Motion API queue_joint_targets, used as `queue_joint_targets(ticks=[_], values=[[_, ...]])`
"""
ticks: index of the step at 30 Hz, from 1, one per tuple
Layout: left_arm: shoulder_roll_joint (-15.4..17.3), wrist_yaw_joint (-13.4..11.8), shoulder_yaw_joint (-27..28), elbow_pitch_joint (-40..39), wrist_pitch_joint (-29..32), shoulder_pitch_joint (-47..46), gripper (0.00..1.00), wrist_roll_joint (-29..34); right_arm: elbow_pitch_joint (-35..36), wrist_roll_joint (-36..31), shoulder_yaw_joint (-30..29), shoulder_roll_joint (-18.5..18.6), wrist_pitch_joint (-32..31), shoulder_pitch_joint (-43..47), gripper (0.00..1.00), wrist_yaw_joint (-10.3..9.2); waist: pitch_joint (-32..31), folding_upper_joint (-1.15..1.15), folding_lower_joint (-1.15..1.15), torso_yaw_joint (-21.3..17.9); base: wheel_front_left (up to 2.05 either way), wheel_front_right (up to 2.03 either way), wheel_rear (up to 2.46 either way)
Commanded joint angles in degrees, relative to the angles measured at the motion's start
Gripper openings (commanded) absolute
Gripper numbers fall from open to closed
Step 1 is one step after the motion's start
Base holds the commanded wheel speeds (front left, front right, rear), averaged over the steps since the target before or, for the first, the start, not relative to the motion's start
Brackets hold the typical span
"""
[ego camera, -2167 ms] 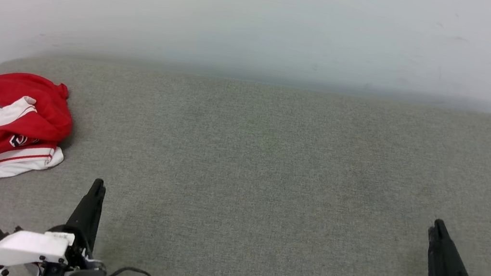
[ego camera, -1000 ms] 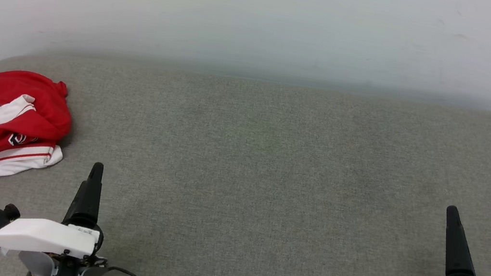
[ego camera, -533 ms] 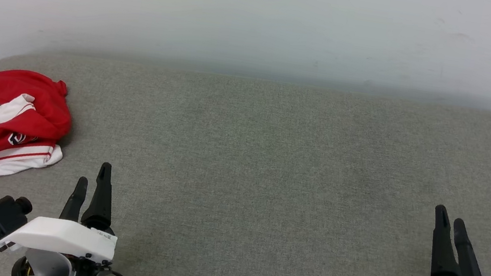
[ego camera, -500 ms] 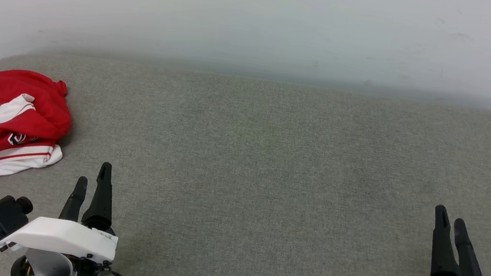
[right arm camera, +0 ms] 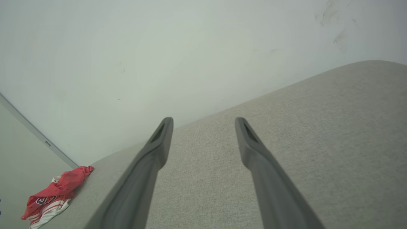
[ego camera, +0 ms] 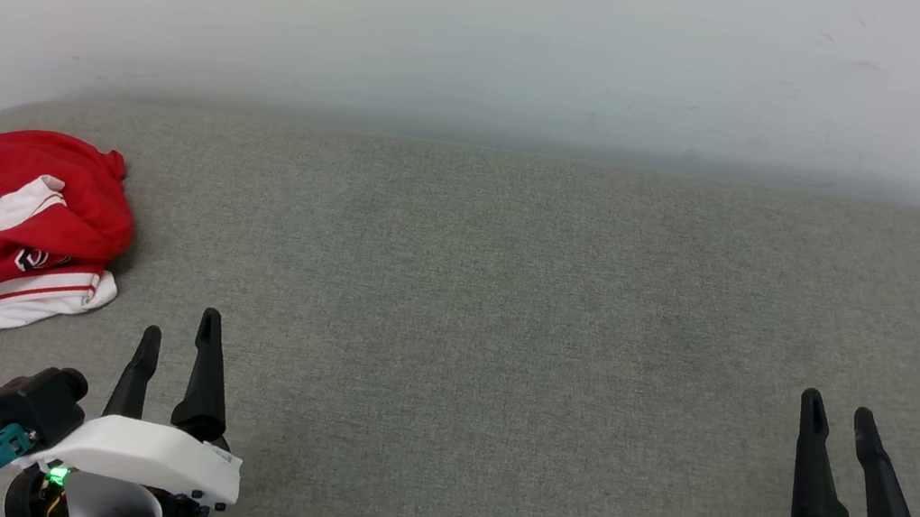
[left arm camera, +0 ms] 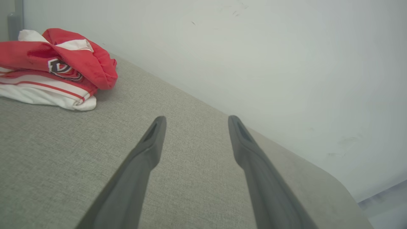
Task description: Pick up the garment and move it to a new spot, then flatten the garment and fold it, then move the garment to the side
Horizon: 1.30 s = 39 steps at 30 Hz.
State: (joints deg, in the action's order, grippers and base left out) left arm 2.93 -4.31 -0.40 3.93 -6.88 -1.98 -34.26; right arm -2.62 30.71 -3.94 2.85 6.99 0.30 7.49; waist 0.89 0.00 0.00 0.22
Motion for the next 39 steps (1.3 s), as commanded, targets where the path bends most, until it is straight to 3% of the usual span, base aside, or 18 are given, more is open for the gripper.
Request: queue_joint_targets(ticks=[1,21,39], values=[[0.41,-0.37,-0.31,-0.94,-0.65,-0.13,1.0,1.84,1.08,-1.98,0.13,0.06,0.53,0.11,1.0,0.0,0.0,0.0,0.0,0.01,0.0,0.0,0.0],[1.31,-2.32,-3.11,-1.66,-3.61,1.09,1.0,14.0,2.17,-15.1,0.57,0.06,3.45,1.75,1.0,0.0,-0.4,0.0,0.0,0.27,0.0,0.0,0.0],[1.04,-2.71,-3.99,-2.27,-5.85,1.71,1.0,22.2,3.67,-22.39,0.69,0.05,5.83,2.64,1.0,-0.01,-0.43,0.0,0.0,0.42,0.0,0.0,0.0]])
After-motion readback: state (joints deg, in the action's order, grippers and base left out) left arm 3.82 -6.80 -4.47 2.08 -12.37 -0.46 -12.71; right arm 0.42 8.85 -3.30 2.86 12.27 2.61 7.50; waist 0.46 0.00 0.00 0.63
